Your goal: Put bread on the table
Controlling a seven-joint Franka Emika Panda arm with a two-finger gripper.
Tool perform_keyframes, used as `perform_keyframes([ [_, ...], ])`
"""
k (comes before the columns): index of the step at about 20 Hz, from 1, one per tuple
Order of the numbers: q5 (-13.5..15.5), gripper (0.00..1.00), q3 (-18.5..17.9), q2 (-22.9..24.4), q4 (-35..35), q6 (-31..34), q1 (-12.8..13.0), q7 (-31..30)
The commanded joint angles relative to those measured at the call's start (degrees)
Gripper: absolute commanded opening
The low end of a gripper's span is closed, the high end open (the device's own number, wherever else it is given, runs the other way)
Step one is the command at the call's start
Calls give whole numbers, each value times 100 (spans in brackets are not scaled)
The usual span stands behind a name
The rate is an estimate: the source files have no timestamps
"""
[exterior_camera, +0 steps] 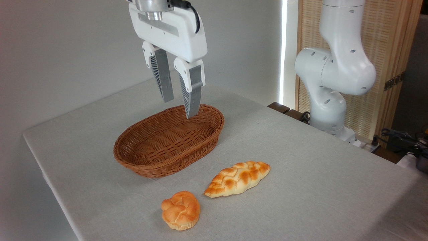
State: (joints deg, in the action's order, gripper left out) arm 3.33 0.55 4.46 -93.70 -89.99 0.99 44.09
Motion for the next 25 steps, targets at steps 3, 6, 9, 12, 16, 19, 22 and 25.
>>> perform_keyframes([
  [3,97,100,60,-209,168,166,-90,47],
  [6,27,100,51,-253,168,166,-81,39],
  [9,-131,100,51,-253,168,166,-81,21],
  [12,-228,100,51,-253,168,166,-64,-128],
  [16,-219,100,42,-279,168,122,-73,-146],
  [19,-219,100,33,-288,168,96,-81,-129],
  [22,-219,100,33,-288,168,96,-81,-102],
  [25,-219,100,33,-279,168,96,-73,-93],
])
